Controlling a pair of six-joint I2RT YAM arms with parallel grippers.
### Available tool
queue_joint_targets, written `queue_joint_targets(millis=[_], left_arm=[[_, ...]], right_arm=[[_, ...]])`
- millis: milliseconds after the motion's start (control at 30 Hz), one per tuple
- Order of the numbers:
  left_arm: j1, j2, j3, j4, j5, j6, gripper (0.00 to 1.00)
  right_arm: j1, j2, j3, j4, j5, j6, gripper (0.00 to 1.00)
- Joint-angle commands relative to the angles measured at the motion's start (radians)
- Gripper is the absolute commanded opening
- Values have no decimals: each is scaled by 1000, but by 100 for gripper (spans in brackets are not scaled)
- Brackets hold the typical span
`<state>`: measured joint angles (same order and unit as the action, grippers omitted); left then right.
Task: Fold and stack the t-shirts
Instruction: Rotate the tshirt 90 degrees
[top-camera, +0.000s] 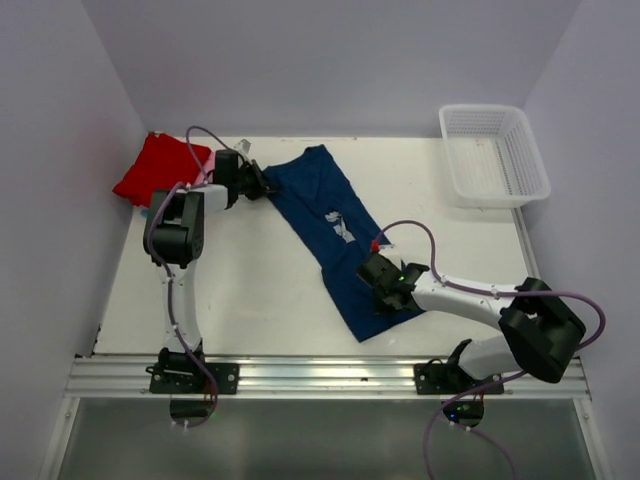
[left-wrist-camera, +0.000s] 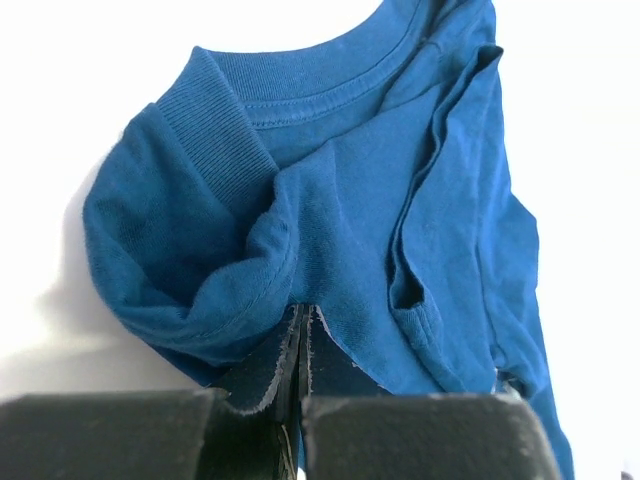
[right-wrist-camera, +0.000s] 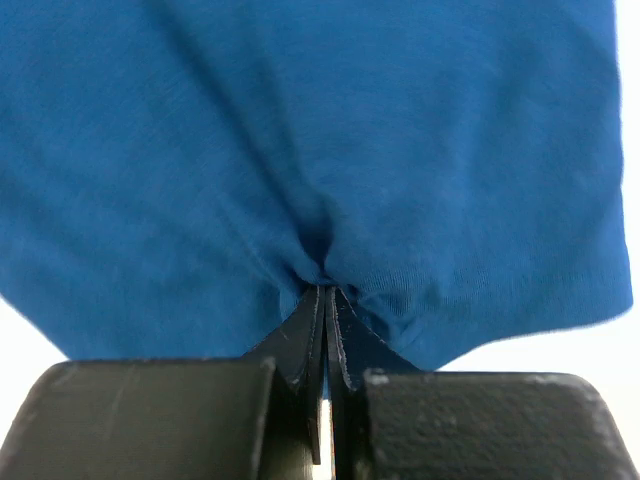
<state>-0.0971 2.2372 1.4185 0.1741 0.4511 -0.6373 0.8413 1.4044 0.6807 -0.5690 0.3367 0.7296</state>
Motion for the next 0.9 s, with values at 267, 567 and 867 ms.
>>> queue_joint_targets(millis=[267, 567, 867], left_arm=[[7, 197, 243, 15, 237, -88, 0], [23, 275, 364, 2, 270, -117, 0], [25, 314, 412, 62, 317, -170, 0]], right_arm=[[206, 44, -41, 152, -410, 180, 0], [349, 79, -3, 178, -415, 264, 0], [400, 44, 123, 216, -364, 183, 0]])
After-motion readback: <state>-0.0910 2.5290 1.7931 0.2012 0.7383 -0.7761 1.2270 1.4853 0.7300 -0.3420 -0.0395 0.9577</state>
